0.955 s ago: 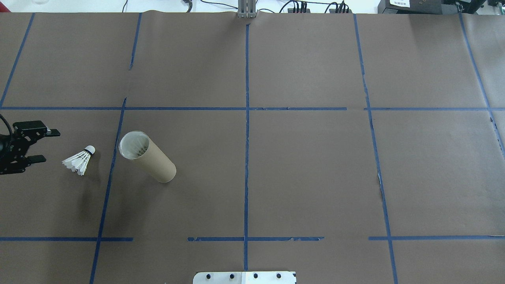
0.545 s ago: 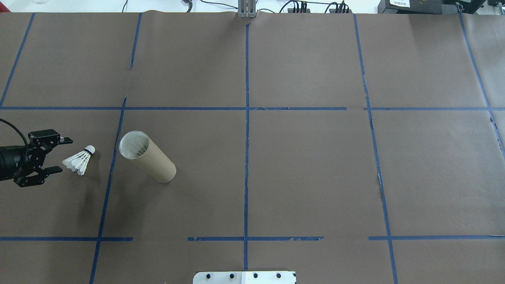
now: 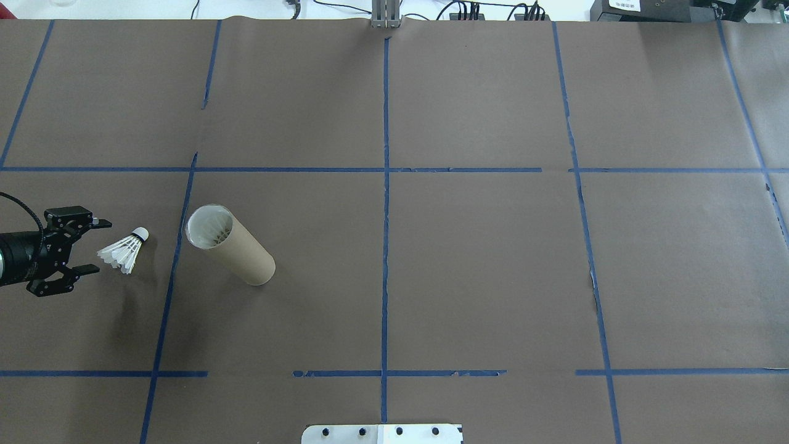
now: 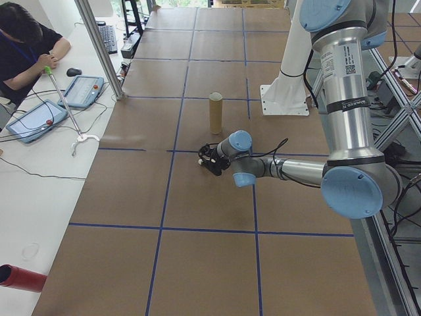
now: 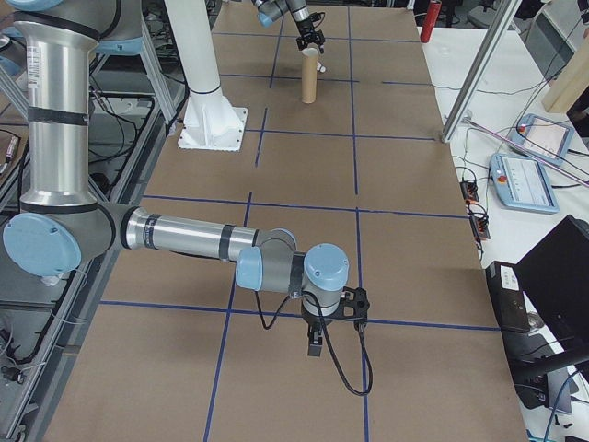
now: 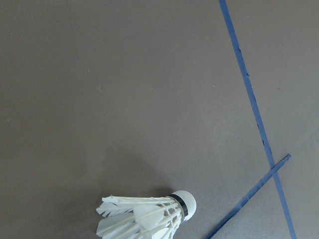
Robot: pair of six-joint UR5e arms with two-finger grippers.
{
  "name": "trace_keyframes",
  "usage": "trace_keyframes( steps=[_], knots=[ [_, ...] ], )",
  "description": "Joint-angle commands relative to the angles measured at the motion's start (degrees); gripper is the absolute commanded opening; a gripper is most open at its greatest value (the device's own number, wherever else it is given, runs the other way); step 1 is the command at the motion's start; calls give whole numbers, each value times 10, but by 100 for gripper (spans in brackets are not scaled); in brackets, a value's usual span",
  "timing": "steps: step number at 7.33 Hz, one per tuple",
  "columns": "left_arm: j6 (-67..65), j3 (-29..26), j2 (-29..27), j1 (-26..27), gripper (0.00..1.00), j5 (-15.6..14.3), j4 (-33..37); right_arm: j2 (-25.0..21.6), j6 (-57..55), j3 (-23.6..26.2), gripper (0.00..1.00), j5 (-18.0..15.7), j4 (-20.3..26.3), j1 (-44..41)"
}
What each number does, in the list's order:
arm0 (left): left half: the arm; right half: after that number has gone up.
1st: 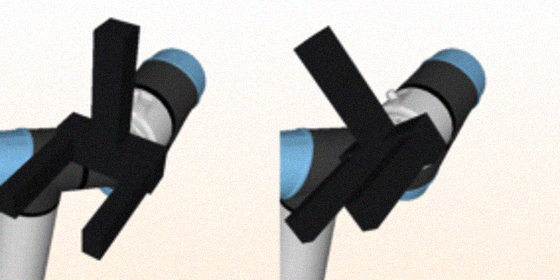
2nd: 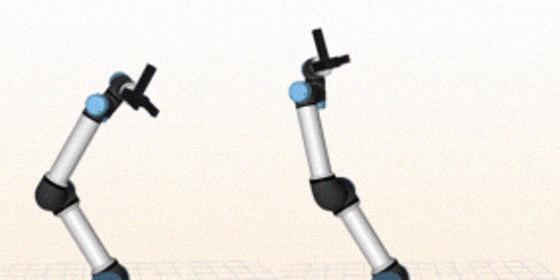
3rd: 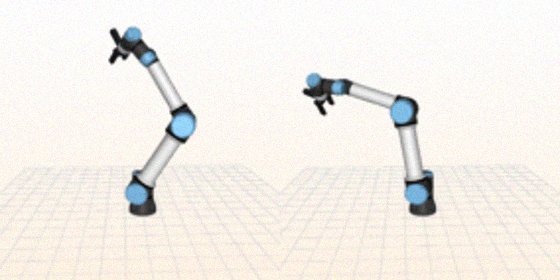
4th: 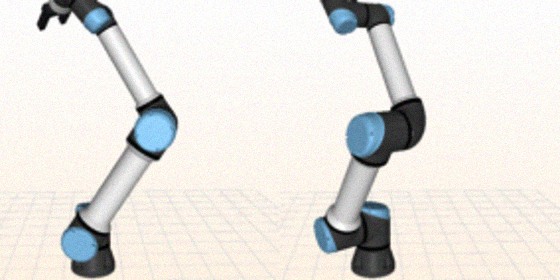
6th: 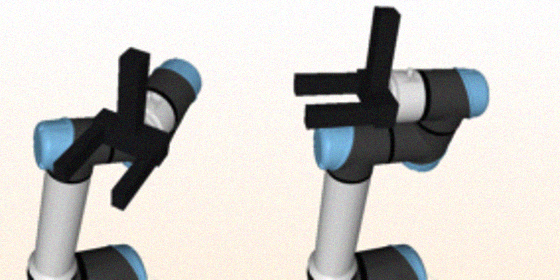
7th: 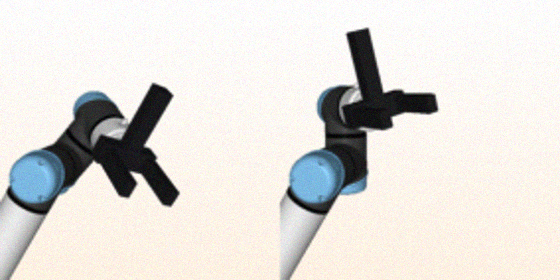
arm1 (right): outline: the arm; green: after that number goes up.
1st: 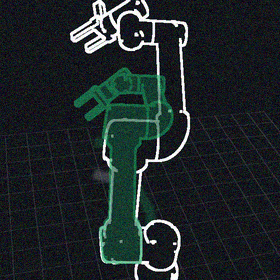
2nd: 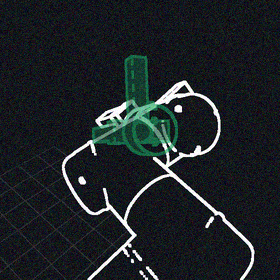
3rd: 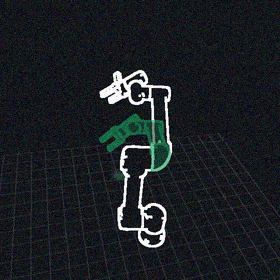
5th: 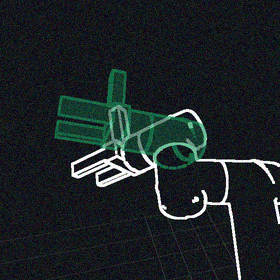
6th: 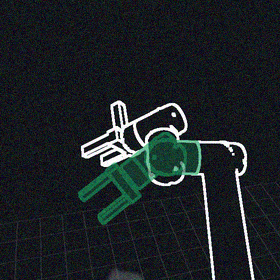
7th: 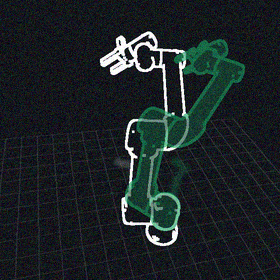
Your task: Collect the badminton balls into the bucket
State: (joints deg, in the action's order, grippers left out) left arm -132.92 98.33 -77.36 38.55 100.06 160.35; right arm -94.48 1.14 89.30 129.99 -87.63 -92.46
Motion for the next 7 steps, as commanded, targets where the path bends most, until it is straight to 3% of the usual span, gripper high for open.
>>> trace_keyframes(
  steps=[1, 3, 7],
  knots=[
    [-15, -8, -13, -3, 87, 0, 0, 0, 0, 0, 100, 0, 0, 0],
    [-29, -10, -18, -4, 73, 0, 0, 0, 0, 0, 100, 0, 0, 0],
    [-36, -17, -27, -4, 57, 1, 0, 0, 0, 0, 100, 0, 0, 0]
  ],
)
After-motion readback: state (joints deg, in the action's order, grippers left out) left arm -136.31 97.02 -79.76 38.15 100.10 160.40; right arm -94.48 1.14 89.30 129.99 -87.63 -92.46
